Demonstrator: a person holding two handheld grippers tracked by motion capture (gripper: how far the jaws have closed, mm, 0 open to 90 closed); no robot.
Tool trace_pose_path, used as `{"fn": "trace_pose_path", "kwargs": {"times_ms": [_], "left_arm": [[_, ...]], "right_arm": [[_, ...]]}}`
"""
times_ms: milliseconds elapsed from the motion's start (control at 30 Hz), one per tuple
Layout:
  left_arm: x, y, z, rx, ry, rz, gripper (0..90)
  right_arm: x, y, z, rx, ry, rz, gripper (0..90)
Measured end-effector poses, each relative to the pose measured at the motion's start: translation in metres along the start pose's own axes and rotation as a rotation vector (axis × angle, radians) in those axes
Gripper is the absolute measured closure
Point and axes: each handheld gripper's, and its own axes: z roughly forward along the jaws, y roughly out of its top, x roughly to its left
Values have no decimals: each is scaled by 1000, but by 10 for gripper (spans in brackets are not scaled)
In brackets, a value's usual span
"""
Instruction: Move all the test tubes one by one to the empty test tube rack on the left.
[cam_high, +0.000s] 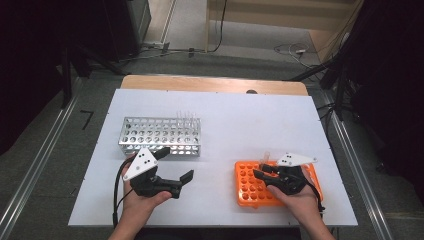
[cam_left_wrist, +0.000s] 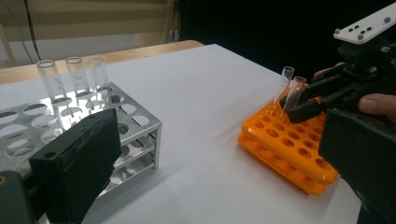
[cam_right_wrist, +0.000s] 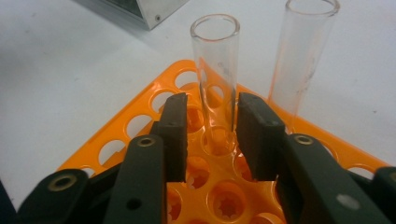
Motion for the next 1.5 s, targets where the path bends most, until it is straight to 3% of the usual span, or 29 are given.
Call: {"fn": "trace_pose_path", "kwargs": {"times_ms": [233,433,633,967,1500], "left_arm": [[-1,-1,4,2,-1,-10,0],[-3,0,7,5,-7,-8,0],[-3,1,7,1,-11,-13,0],[-8,4,13,-3,-33,-15,0],[-21,11,25,-7,-91,-8,0]], "right_arm": [[3,0,3,23,-63,-26,737],[2,1,-2,-9,-56,-22,740],[3,12,-17,-59,-52,-53,741],[14,37,-27,-124,17,-106,741],[40,58,-1,-141,143,-170,740]]}}
